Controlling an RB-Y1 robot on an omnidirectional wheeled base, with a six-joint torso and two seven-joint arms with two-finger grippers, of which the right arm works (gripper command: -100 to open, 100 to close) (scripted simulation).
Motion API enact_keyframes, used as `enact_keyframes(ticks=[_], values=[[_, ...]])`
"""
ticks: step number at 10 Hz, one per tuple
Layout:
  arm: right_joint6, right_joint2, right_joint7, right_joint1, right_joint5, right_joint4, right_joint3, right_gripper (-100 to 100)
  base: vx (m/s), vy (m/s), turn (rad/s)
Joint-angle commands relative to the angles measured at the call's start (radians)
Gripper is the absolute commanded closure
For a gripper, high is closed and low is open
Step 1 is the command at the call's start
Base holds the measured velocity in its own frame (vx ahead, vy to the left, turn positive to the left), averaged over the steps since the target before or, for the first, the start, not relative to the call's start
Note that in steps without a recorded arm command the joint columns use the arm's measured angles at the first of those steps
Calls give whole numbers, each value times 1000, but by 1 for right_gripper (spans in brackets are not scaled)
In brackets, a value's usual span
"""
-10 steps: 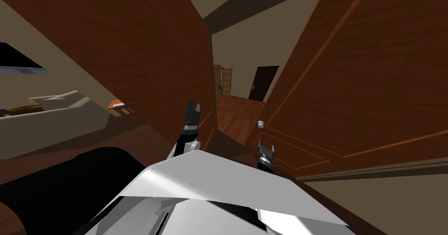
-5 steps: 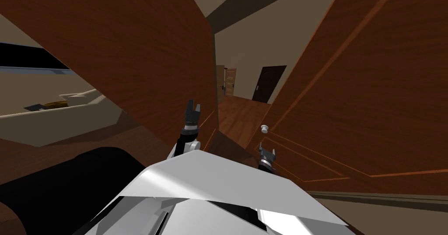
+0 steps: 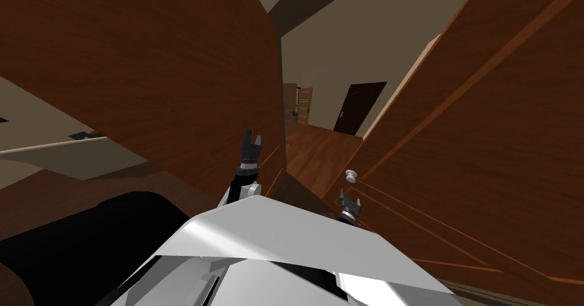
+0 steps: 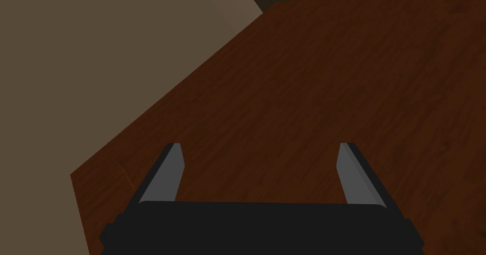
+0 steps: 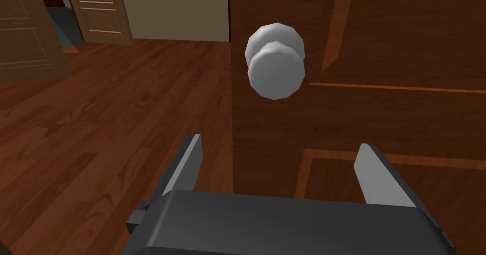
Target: Pull the door open
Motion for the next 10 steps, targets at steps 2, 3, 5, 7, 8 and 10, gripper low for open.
enact_keyframes(ticks=[2, 3, 5, 7, 8, 10], values=[[11, -31, -47, -18, 8, 28, 10, -100, 129, -12, -179], [16, -45, -69, -26, 12, 41, 15, -100, 190, 4, -112], [25, -67, -104, -40, 18, 61, 22, -100, 169, 15, -78], [33, -90, -139, -53, 24, 82, 30, -100, 169, 4, -81], [36, -97, -150, -57, 26, 88, 32, -100, 119, -10, -24], [46, -124, -192, -73, 33, 113, 41, -100, 142, 15, -54]])
